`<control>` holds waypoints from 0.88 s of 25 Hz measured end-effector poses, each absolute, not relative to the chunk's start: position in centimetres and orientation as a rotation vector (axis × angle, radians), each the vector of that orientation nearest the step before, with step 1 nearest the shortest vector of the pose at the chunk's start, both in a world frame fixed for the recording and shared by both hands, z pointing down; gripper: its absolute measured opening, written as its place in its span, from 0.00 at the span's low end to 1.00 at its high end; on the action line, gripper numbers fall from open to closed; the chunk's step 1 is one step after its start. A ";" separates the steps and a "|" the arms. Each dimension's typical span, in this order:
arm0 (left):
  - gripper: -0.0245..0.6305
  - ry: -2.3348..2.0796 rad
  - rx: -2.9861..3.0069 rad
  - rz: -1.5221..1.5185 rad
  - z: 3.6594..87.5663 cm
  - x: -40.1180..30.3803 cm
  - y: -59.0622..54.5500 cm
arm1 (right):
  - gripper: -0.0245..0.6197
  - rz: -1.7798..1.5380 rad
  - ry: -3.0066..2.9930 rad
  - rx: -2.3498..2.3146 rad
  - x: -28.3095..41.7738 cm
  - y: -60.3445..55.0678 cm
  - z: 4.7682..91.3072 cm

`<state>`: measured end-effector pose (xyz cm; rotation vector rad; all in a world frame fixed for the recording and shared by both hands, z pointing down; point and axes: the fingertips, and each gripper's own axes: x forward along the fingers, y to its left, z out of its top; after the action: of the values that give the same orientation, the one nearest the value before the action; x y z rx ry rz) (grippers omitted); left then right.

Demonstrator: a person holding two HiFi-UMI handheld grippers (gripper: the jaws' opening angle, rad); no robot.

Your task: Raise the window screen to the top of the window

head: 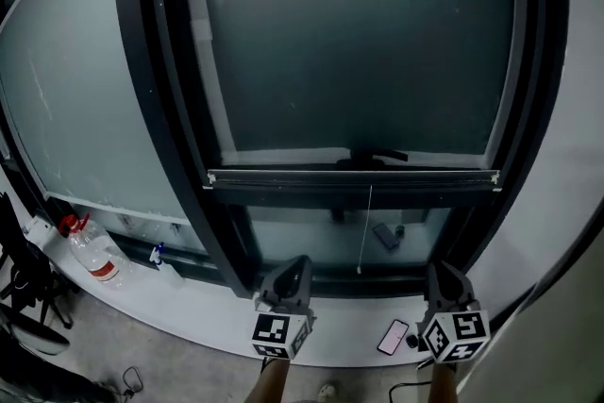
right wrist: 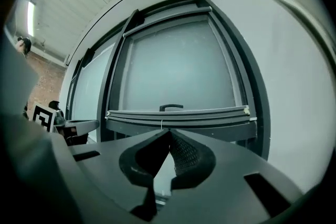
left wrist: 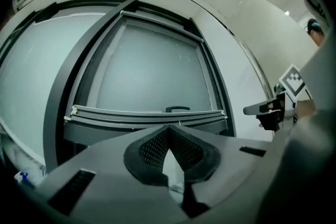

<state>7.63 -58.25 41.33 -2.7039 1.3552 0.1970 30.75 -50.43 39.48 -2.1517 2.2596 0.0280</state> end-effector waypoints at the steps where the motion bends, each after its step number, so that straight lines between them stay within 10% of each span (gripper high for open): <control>1: 0.04 1.353 -2.689 0.186 41.0 8.0 -59.5 | 0.05 0.025 2.277 -2.132 30.6 -51.6 39.4; 13: 0.04 1.334 -2.555 -0.034 39.1 11.6 -66.3 | 0.05 0.063 2.469 -2.192 34.1 -61.1 39.9; 22: 0.23 0.996 -2.148 -0.667 39.9 13.6 -71.9 | 0.22 0.976 2.937 -2.271 32.0 -67.8 37.9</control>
<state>13.55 -71.90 39.85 -2.1476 0.9964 -0.6673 32.05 -67.77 37.95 -2.2713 2.9372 0.9764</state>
